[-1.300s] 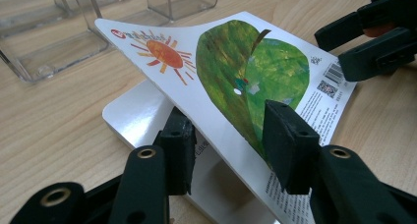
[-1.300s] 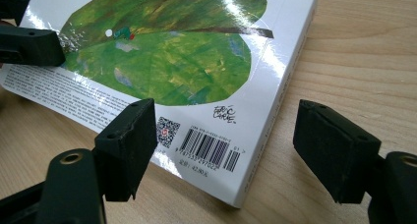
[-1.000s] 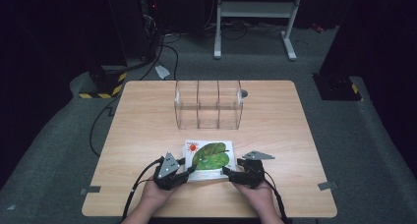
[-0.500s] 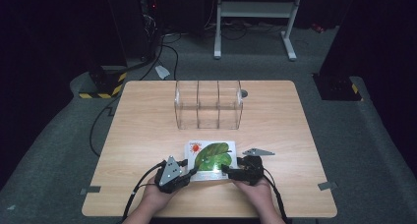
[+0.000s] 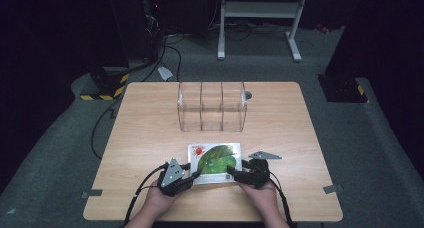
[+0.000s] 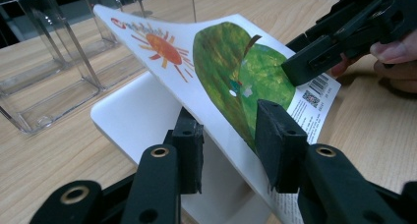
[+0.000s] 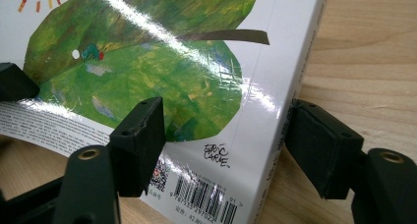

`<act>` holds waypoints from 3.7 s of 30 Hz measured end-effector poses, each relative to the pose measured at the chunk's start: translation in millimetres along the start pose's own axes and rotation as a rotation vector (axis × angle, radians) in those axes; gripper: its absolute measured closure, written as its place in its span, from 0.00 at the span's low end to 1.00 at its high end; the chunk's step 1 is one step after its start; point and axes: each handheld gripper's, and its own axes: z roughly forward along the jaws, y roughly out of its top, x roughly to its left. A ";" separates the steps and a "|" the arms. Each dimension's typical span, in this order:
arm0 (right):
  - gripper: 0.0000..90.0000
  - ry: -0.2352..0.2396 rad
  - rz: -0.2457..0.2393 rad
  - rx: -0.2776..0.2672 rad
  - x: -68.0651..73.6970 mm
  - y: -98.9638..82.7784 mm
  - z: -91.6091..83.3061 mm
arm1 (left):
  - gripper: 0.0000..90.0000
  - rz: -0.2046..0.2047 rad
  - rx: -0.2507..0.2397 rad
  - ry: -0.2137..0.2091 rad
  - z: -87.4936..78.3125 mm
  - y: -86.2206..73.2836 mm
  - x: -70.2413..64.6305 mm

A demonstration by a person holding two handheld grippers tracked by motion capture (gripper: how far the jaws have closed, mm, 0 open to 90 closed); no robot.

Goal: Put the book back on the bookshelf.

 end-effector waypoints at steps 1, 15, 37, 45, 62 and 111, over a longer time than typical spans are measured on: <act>0.38 -0.010 -0.009 -0.009 0.8 -0.6 -2.1 | 0.71 -0.005 0.005 0.003 0.5 -0.1 0.3; 0.47 -0.052 -0.057 -0.075 4.5 -2.7 -11.5 | 0.74 -0.046 0.001 0.016 1.6 -0.2 0.7; 0.50 -0.095 -0.112 -0.175 11.9 -3.1 -25.0 | 0.79 -0.031 0.030 0.059 5.8 -3.2 -0.7; 0.50 -0.108 -0.151 -0.175 15.2 -4.6 -26.4 | 0.79 -0.030 0.045 0.063 8.4 -6.0 1.0; 0.49 -0.108 -0.184 -0.198 18.5 -7.3 -32.3 | 0.78 0.002 0.099 0.085 17.1 -12.2 0.4; 0.82 0.034 -0.387 -0.267 33.6 12.5 -30.3 | 0.41 -0.235 0.298 0.256 -27.8 -45.5 75.7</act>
